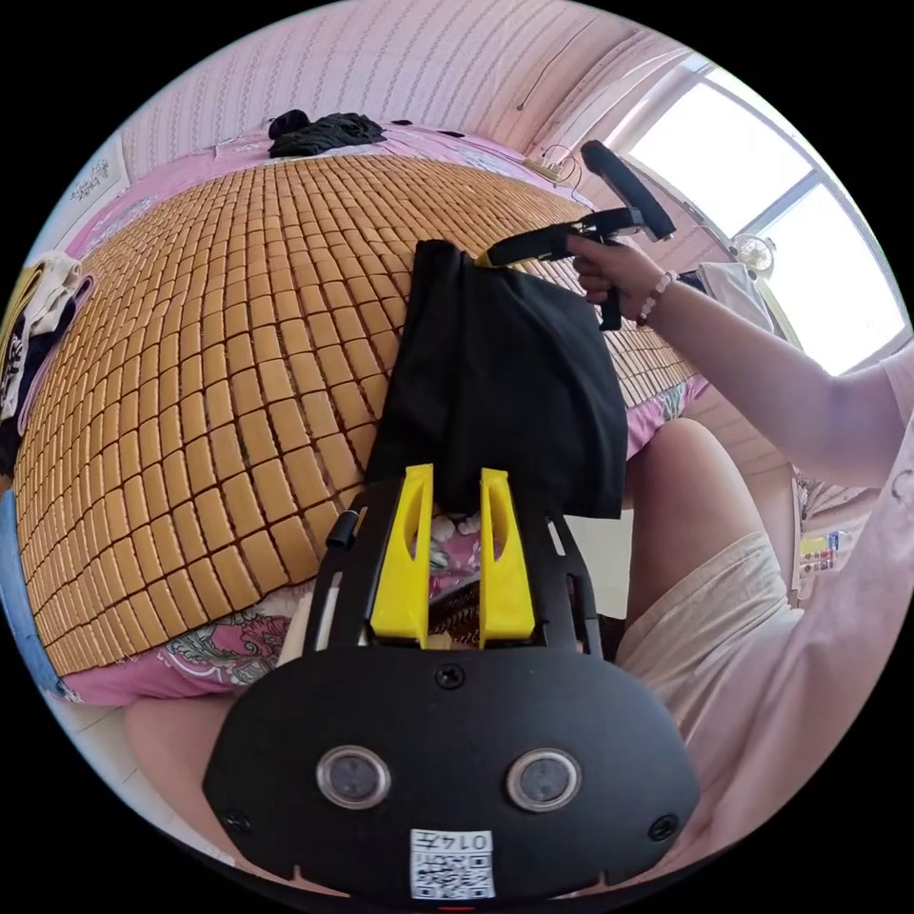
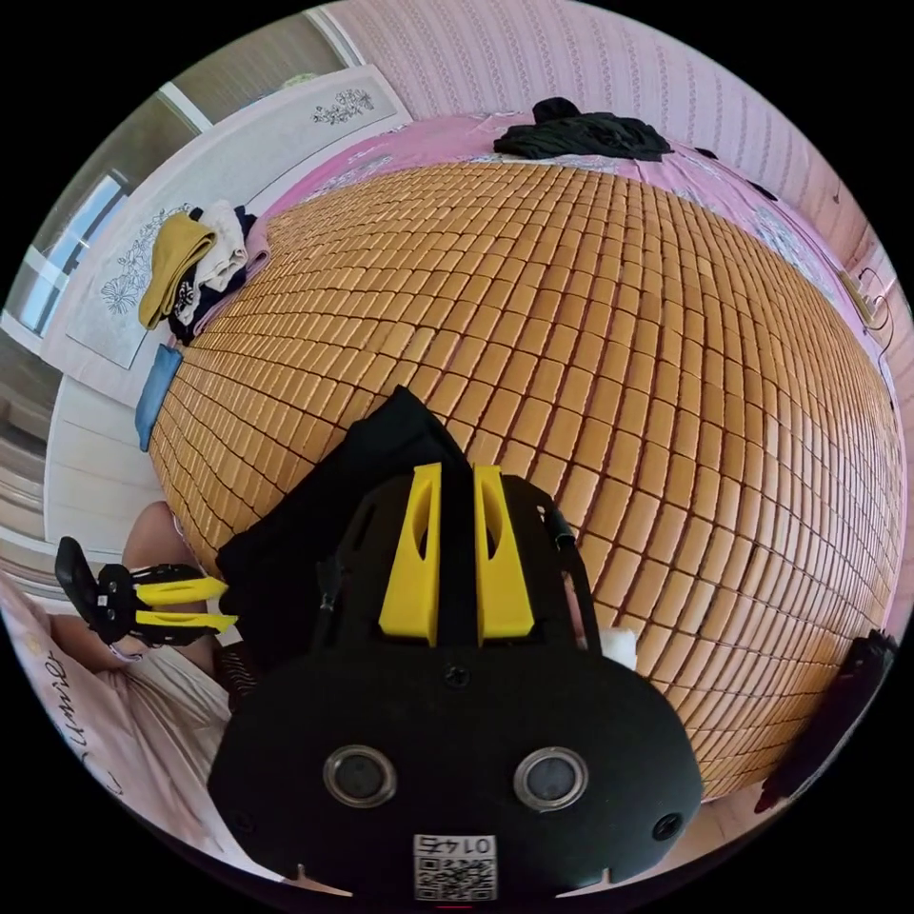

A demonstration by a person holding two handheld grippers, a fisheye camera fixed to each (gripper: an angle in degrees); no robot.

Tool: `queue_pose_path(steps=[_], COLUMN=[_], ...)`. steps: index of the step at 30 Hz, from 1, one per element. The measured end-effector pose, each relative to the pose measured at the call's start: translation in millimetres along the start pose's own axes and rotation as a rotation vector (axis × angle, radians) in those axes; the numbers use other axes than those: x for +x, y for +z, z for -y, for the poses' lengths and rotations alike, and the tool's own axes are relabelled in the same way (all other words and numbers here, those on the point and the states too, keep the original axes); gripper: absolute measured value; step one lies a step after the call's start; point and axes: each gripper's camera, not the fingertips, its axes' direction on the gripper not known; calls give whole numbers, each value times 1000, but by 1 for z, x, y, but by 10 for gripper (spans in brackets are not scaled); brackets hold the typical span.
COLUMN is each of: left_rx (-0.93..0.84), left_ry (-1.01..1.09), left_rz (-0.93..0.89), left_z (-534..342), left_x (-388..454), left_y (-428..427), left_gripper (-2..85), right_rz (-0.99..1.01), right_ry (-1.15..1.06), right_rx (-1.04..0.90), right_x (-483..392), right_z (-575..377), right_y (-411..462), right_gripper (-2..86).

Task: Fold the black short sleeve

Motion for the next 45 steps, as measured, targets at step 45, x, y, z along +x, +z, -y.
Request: queue_pose_path(steps=[45], left_rx=[118], left_ry=[-77], left_rz=[12], left_z=[-24], left_x=[1], left_y=[-41], left_gripper=[86], right_rz=[114], right_ry=[-277], right_rx=[-20], right_x=[-109], right_z=[60], right_y=[18], right_gripper=[111])
